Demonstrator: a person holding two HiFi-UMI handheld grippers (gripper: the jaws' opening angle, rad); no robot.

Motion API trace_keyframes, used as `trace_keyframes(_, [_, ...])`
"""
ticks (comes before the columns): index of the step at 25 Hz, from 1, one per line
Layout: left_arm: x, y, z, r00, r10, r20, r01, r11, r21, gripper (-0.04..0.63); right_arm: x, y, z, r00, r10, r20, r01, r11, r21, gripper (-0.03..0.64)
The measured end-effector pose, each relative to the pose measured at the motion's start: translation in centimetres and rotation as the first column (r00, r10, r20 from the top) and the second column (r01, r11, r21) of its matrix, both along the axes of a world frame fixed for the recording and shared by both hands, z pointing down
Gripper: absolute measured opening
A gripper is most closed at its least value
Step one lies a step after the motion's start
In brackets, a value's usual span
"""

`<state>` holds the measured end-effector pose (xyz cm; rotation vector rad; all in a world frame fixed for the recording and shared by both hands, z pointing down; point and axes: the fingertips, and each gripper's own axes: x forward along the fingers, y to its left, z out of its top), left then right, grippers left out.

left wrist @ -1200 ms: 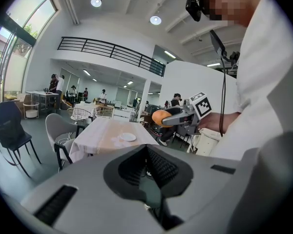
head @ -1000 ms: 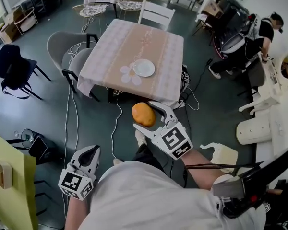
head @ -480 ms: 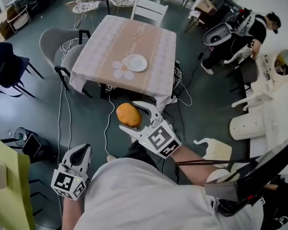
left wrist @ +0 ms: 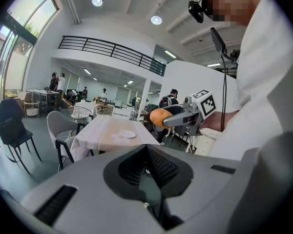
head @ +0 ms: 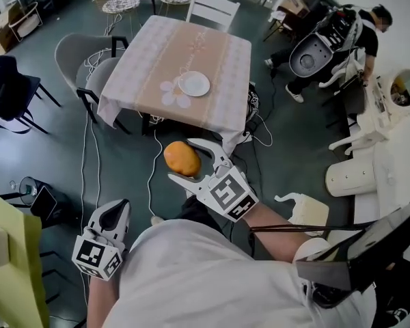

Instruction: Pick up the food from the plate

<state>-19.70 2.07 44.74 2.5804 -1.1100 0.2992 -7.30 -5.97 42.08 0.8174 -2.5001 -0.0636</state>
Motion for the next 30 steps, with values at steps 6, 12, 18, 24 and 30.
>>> trace_keyframes(6, [-0.2,0.0,0.1,1.000,0.002,0.002,-0.002,1.000,-0.001,0.009,-0.2,0.0,0.3,1.000,0.000,0.000,0.000,1.000,-0.005,0.360])
trace_keyframes(12, [-0.2,0.2,0.2,1.000,0.000,0.006,0.000,1.000,-0.005,0.009,-0.3,0.2,0.4,1.000,-0.004,0.003,0.004,1.000,-0.004,0.360])
trace_keyframes(18, [0.0,0.3,0.4,1.000,0.000,0.010,0.000,1.000,-0.013,0.009,-0.1,0.2,0.5,1.000,-0.006,0.007,0.006,1.000,-0.009,0.360])
trace_keyframes(24, [0.0,-0.2,0.6,1.000,-0.004,0.012,0.005,1.000,-0.027,0.009,0.2,-0.4,0.8,1.000,-0.004,0.008,0.004,1.000,-0.021,0.360])
trace_keyframes(30, [0.2,-1.5,1.0,1.000,-0.014,0.017,0.014,0.999,-0.040,0.009,0.4,-1.7,1.4,1.000,-0.011,0.005,0.011,0.999,-0.032,0.360])
